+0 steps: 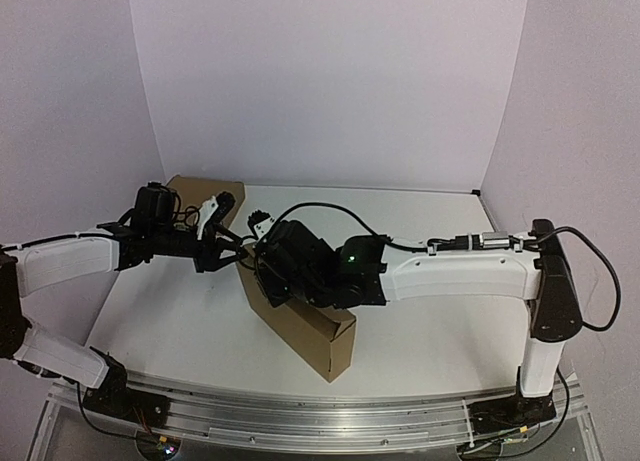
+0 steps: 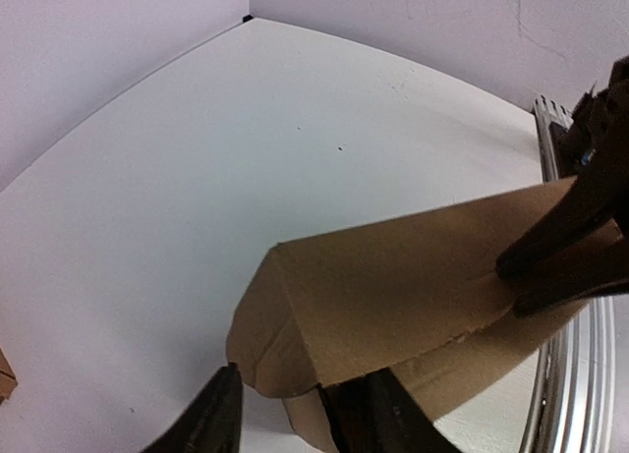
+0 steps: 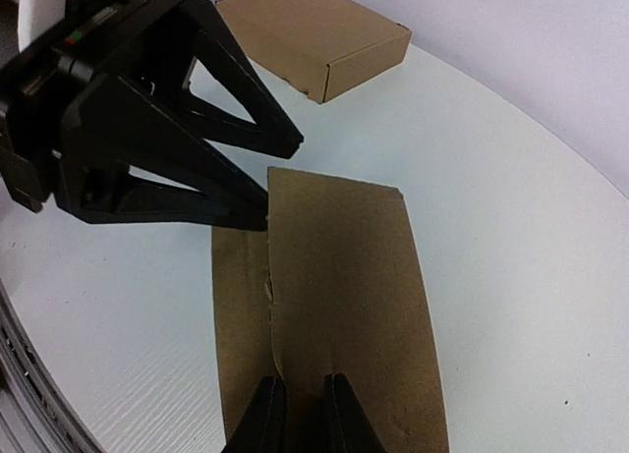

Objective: Fold the paper box

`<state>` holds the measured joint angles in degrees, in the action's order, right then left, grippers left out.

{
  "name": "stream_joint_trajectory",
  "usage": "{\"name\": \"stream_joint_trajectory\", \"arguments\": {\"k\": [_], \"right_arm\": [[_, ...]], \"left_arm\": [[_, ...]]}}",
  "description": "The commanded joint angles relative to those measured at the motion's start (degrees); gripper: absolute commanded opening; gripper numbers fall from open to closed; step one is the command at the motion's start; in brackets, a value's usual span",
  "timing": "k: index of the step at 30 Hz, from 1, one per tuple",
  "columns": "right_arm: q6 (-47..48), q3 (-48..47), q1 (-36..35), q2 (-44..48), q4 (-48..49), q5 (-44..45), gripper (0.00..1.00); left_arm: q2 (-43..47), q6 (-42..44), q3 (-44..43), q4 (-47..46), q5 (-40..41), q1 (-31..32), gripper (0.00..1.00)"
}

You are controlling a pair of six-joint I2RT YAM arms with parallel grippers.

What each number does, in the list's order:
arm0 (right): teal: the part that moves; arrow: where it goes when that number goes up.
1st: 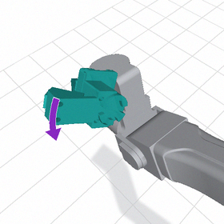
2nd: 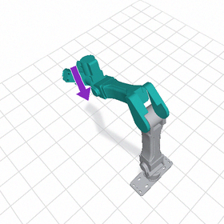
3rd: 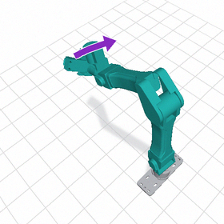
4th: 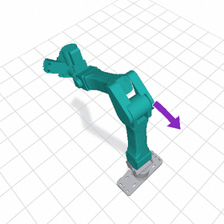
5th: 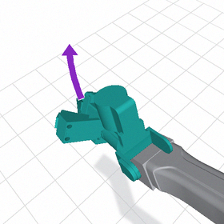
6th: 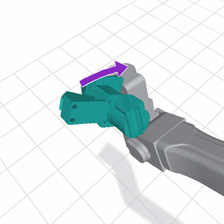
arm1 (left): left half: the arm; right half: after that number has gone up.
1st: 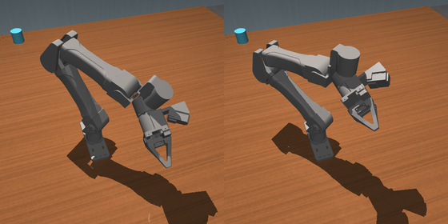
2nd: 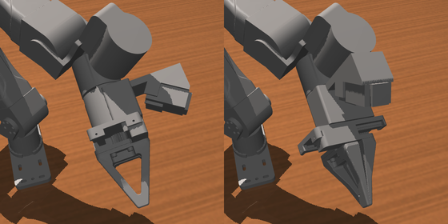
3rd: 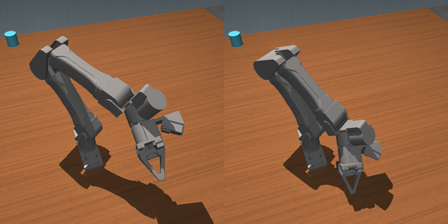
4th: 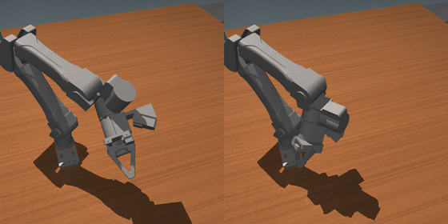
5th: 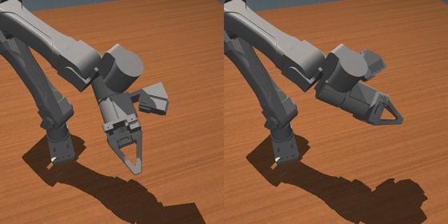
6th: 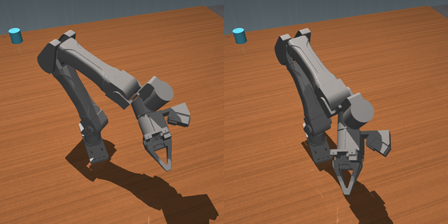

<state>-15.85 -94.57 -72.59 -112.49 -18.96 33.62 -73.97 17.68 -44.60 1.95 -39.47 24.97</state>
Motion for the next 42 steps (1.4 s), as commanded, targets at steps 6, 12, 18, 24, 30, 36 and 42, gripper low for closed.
{"name": "stream_joint_trajectory", "arguments": {"k": [6,12,18,24,30,36,42], "right_arm": [[4.35,5.25,-0.63,-3.56,-7.05,-2.13,0.13],[7.82,5.70,-0.63,-3.08,-6.27,-3.83,0.13],[13.02,6.70,-0.55,0.60,-2.02,-10.18,0.17],[14.99,9.35,0.62,4.12,0.81,-18.59,0.18],[20.02,13.25,0.69,4.95,3.92,-22.79,0.18],[23.09,14.53,0.69,5.05,5.77,-21.47,0.18],[25.97,15.48,0.69,6.18,6.97,-24.60,0.18]], "left_arm": [[3.31,12.00,-8.89,28.37,-23.93,-2.74,0.74],[-3.53,-5.72,-15.37,22.21,-18.58,-2.91,0.74],[-5.59,0.66,-16.96,23.19,-18.21,-2.80,0.83],[6.12,46.78,-7.43,16.71,-16.50,-2.59,1.00],[-1.63,71.97,-17.66,34.63,-14.51,0.23,1.00],[-2.34,77.49,-14.30,41.48,-8.99,6.31,1.00],[-5.97,73.59,-17.36,45.30,-6.49,7.97,1.00]]}}
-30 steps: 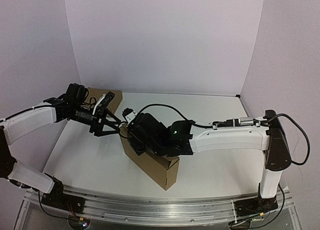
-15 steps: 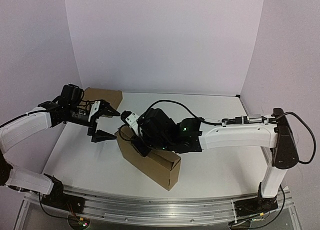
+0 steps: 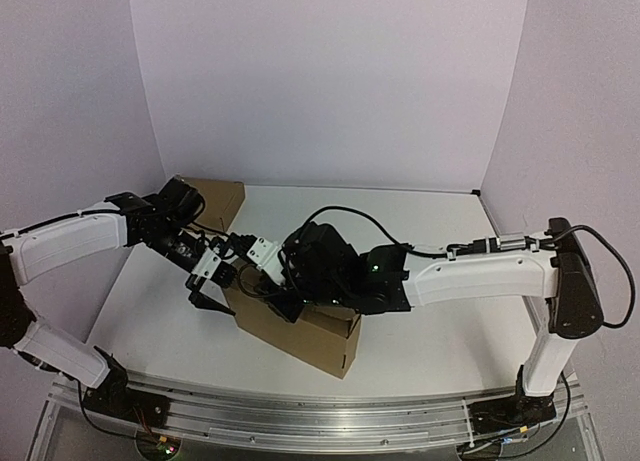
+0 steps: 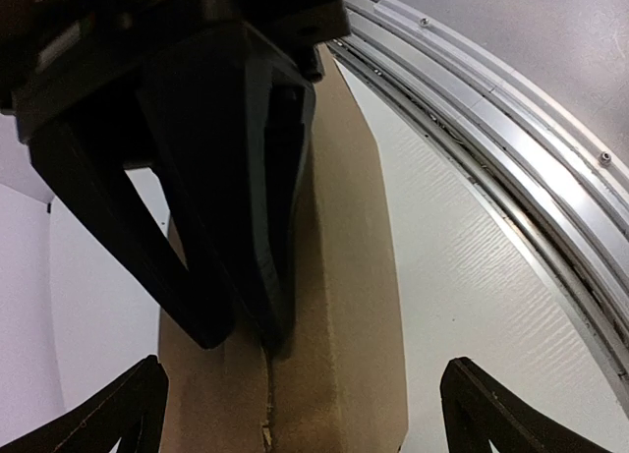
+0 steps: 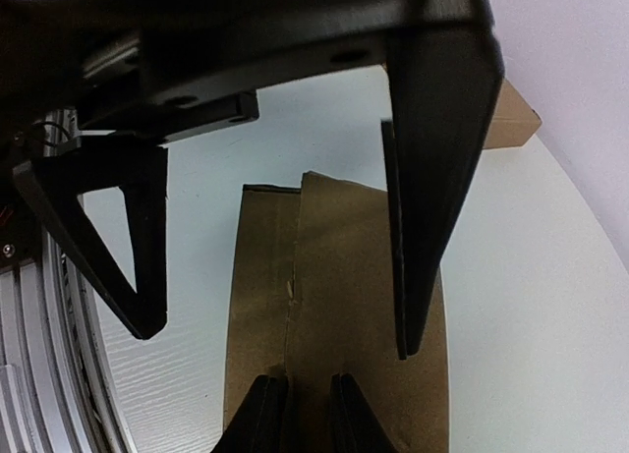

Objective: Fold the paper box

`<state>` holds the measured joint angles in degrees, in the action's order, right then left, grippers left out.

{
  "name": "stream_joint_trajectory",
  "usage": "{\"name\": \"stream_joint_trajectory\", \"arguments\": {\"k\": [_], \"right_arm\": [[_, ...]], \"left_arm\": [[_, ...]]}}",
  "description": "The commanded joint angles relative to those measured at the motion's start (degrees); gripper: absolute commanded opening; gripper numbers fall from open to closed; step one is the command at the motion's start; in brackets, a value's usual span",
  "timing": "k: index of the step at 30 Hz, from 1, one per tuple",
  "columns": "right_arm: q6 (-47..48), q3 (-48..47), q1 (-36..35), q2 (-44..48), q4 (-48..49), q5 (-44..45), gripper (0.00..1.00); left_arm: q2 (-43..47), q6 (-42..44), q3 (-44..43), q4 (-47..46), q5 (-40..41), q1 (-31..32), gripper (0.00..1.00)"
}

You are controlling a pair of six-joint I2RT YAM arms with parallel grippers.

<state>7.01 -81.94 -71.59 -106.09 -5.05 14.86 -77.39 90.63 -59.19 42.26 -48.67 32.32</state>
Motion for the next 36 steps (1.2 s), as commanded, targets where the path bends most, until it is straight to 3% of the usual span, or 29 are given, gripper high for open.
{"name": "stream_joint_trajectory", "arguments": {"k": [1,6,9,11,18,21,24,27,31,34,36], "right_arm": [[3.95,3.01,-0.30,-0.11,-6.85,-6.44,0.18],[5.83,3.10,-0.33,0.42,-6.29,-8.65,0.18],[5.28,2.95,-0.30,1.38,-6.25,-9.24,0.21],[4.43,2.70,-0.21,2.35,-6.20,-9.20,0.23],[-2.09,0.32,2.25,7.08,-6.22,-13.97,0.35],[-5.34,0.44,3.48,9.95,-6.21,-14.50,0.47],[-12.49,1.71,5.92,13.29,-6.22,-16.21,0.63],[-20.55,5.14,7.74,17.29,-8.52,-8.51,0.76],[-42.13,6.31,8.43,21.69,-25.87,6.07,0.76],[-64.91,3.62,8.40,22.85,-44.16,7.15,0.70],[-75.89,3.34,8.38,23.29,-50.38,3.25,0.72]], "left_arm": [[-3.10,-0.22,-2.74,4.18,3.71,0.97,1.00],[-3.57,-5.34,-0.50,-3.16,6.78,2.50,0.97],[-2.82,-4.82,0.64,-3.94,6.92,2.66,0.74],[-2.19,-5.05,1.63,-4.98,7.39,2.69,0.64],[-2.22,-2.51,3.18,-4.41,10.12,2.69,0.42],[-2.00,-1.31,3.90,-4.07,10.26,2.66,0.31],[-1.22,-0.04,5.44,-4.25,10.30,2.66,0.26],[-0.22,-0.11,7.17,-5.87,10.45,2.70,0.21],[0.34,-1.87,7.84,-6.50,10.35,2.75,0.19],[0.90,-3.67,8.82,-7.32,10.44,2.84,0.19],[1.32,-5.88,9.74,-8.97,11.02,3.16,0.16]]}}
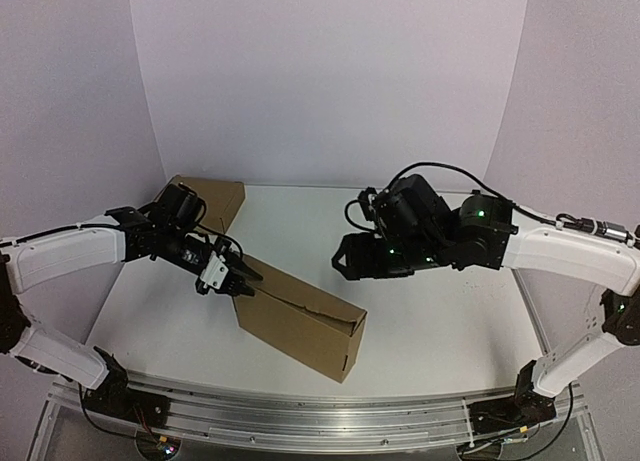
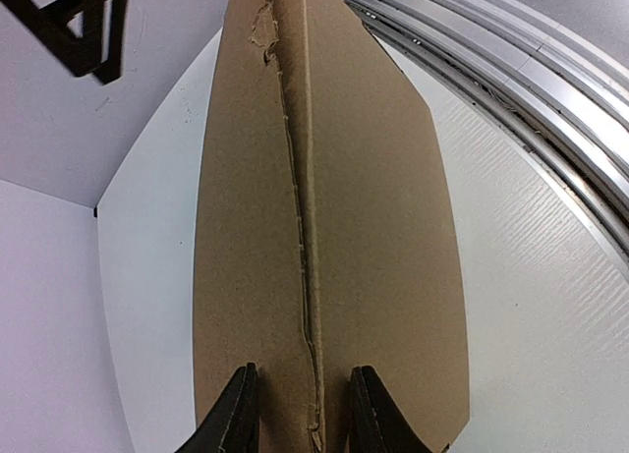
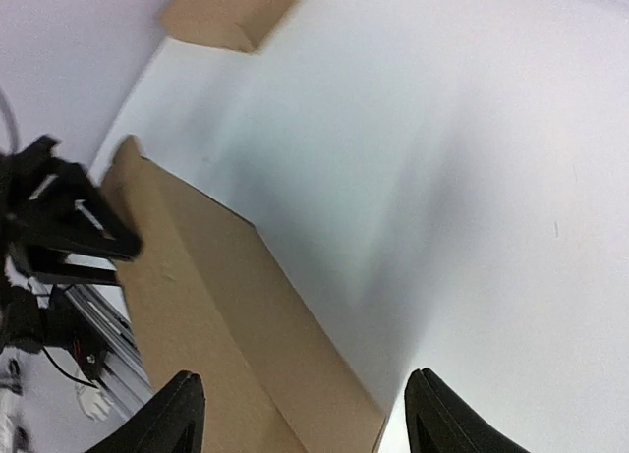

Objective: Fold the paper box

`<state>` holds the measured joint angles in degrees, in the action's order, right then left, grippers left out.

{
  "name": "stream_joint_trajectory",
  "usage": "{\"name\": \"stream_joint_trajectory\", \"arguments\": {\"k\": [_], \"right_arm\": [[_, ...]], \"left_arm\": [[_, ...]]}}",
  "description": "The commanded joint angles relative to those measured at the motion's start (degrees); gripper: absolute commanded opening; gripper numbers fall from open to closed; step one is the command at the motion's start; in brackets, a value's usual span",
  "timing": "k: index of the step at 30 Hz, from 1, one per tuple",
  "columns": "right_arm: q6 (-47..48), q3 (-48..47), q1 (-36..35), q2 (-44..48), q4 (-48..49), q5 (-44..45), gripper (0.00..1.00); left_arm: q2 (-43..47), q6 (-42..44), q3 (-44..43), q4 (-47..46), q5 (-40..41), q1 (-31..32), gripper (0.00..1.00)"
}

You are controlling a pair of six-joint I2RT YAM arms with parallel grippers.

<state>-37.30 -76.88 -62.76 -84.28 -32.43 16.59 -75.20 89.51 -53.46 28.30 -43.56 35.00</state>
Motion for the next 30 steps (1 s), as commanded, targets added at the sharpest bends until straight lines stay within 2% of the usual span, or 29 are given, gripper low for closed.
{"name": "stream_joint_trajectory", "arguments": {"k": [1,3,7,12,15,17,20,26,30], "right_arm": [[-34.11,-0.95,-0.63,1.85,-23.53,-0.34,0.76],[-37.80,1.09,-0.94,3.28,-21.64,-3.07,0.80],[-39.62,7.31,-0.95,7.45,-11.55,-4.08,0.78],[-40.05,12.91,-0.92,8.24,-0.55,-10.03,0.67],[-42.41,17.14,-0.90,10.24,3.33,-10.35,0.52],[-44.94,21.01,-0.93,11.63,7.58,-11.05,0.46],[-47.52,26.57,-0.93,12.33,16.67,-13.23,0.41],[-43.51,28.67,-0.99,11.18,21.53,-20.67,0.35],[-41.59,33.59,-1.03,12.97,23.99,-22.17,0.15]], "left_arm": [[-0.77,-6.09,4.45,4.03,6.37,0.72,0.15],[-0.72,-8.10,5.04,2.98,7.56,1.15,0.13],[-0.49,-9.86,6.23,2.51,8.87,1.65,0.10],[-0.15,-11.24,6.56,2.11,9.47,2.52,0.10],[-0.37,-11.63,6.46,2.10,9.75,2.80,0.10],[-0.46,-11.76,6.45,2.10,9.97,2.90,0.10],[-0.73,-12.64,6.36,1.85,10.49,3.03,0.09],[-2.16,-17.14,5.55,1.41,12.83,3.06,0.05],[-3.92,-20.56,4.99,0.48,14.70,3.06,0.01]]}}
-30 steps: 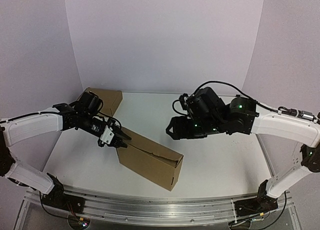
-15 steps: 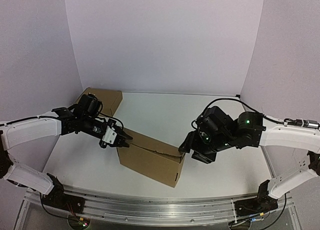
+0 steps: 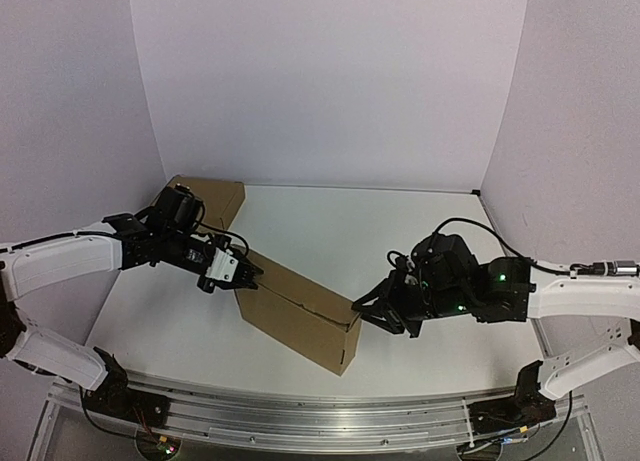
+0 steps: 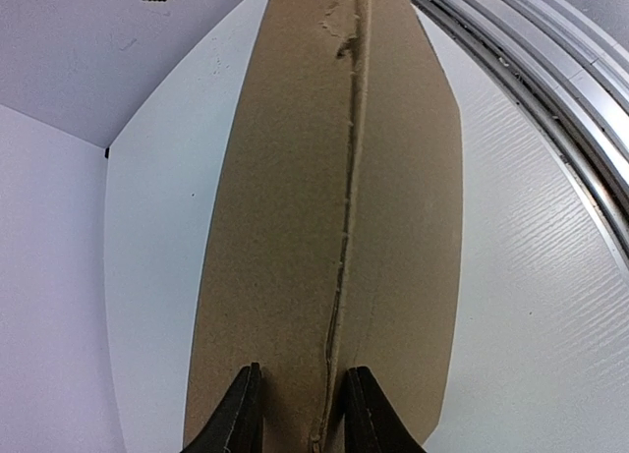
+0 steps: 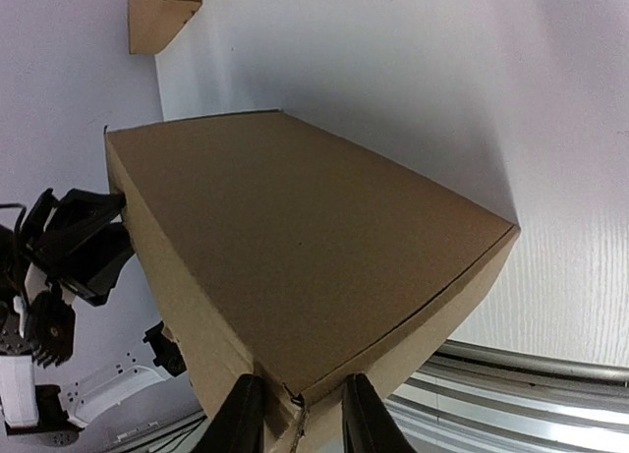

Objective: Fold the paper box

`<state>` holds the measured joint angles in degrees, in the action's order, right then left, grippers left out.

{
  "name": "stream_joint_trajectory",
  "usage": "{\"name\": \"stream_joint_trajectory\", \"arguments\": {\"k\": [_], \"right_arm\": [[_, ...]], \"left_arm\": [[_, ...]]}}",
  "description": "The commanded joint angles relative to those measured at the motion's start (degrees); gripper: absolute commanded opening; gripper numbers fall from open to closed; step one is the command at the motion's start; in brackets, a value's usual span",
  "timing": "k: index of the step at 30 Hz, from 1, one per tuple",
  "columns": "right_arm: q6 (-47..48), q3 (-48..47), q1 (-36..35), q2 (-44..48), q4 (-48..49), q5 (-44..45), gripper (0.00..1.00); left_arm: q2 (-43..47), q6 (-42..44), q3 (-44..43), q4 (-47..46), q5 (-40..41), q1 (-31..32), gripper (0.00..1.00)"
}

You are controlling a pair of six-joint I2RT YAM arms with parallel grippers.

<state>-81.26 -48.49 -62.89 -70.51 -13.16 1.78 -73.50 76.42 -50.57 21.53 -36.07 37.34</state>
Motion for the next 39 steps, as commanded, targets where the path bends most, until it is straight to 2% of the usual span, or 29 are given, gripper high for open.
{"name": "stream_joint_trajectory", "arguments": {"k": [1,7,9,10,13,17,19,22,24,27,29,32,37,39], "right_arm": [[3.45,6.17,-0.83,-0.36,4.80,-6.59,0.12],[11.23,6.64,-0.86,0.30,4.81,-5.20,0.37],[12.20,5.92,-0.84,0.12,4.92,-6.05,0.50],[12.73,5.35,-0.83,-0.01,5.04,-6.57,0.53],[13.84,3.70,-0.85,-0.72,6.00,-8.71,0.59],[13.81,3.16,-1.13,-2.31,6.65,-10.90,0.61],[13.45,3.76,-1.33,-2.71,6.84,-10.95,0.60],[13.41,4.82,-1.43,-3.08,6.90,-11.00,0.52],[14.21,5.29,-1.64,-4.04,6.26,-11.59,0.43],[16.50,5.54,-2.08,-5.63,1.68,-9.03,0.21],[19.24,4.57,-2.41,-6.82,-4.42,-5.04,0.16],[24.19,2.96,-2.98,-7.29,-11.97,2.36,0.15],[35.89,-1.47,-3.14,-6.51,-12.63,7.77,0.16],[41.99,-4.38,-3.12,-7.06,-12.55,9.28,0.16]], "left_arm": [[-5.90,-8.02,2.11,7.09,7.42,0.71,0.01],[-6.52,-9.01,2.62,7.41,7.35,0.70,0.00],[-6.75,-9.38,2.76,7.21,7.13,0.71,0.00],[-6.94,-9.65,2.75,7.14,7.09,0.71,0.00],[-7.39,-9.97,2.83,7.21,7.18,0.71,0.00],[-7.44,-9.90,2.75,7.24,7.04,0.71,0.00],[-7.45,-9.95,2.57,7.35,7.09,0.71,0.00],[-7.59,-10.19,2.43,7.65,7.25,0.71,0.00],[-7.72,-10.66,2.44,7.84,7.23,0.71,0.00],[-7.81,-10.92,2.41,7.90,6.92,0.72,0.00],[-7.88,-10.94,2.36,7.93,6.78,0.72,0.00],[-7.71,-10.79,2.33,8.33,6.63,0.71,0.00],[-6.18,-11.35,2.27,8.54,4.86,0.71,0.00],[-4.86,-12.49,2.53,7.72,2.58,0.67,0.06]]}}
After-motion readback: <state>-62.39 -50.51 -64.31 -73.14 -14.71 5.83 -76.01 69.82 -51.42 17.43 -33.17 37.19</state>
